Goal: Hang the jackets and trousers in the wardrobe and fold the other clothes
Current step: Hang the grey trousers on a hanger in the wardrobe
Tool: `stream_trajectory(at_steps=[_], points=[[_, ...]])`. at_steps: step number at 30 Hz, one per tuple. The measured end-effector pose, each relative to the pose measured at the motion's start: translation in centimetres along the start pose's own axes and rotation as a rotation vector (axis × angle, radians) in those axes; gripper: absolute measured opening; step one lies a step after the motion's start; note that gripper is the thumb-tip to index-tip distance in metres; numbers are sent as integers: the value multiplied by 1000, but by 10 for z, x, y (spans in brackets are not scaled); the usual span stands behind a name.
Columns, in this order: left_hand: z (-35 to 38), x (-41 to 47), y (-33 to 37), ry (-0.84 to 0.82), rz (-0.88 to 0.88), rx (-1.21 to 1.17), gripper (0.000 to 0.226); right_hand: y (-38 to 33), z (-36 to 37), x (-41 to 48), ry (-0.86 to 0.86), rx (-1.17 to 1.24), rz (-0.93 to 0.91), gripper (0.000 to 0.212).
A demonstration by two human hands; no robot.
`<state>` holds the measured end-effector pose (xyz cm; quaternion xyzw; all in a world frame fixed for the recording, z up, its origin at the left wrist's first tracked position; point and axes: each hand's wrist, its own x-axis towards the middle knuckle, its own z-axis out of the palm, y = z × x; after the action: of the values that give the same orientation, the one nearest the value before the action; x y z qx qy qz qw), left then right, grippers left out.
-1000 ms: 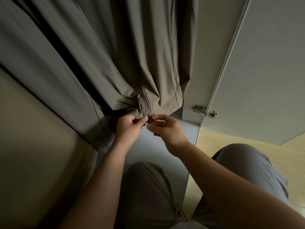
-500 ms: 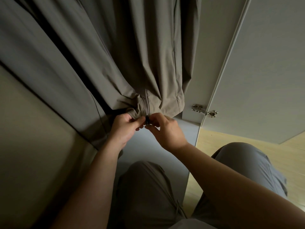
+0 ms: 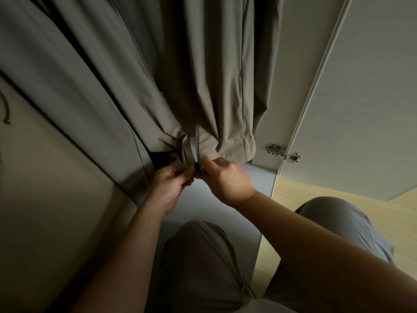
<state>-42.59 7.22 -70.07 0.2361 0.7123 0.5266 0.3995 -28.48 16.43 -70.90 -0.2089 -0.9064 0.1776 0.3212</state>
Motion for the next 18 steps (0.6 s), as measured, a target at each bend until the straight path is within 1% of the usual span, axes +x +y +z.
stream_trajectory(at_steps=[3, 7, 10, 14, 16, 18], points=[[0, 2, -1, -16, 25, 2, 21, 0, 3, -7, 26, 20, 56, 20], [0, 5, -3, -59, -3, 32, 20, 3, 5, -8, -5, 8, 19, 13], [-6, 7, -1, -75, 16, 120, 18, 4, 10, -10, -2, 6, 16, 8], [-12, 6, -7, -84, -3, 215, 18, 3, 19, -22, -62, 6, 40, 14], [-10, 4, -12, -52, 23, 267, 15, 3, 22, -22, -74, 19, 87, 17], [-6, 3, -16, -2, 56, 264, 10, 3, 20, -18, -79, 68, 115, 20]])
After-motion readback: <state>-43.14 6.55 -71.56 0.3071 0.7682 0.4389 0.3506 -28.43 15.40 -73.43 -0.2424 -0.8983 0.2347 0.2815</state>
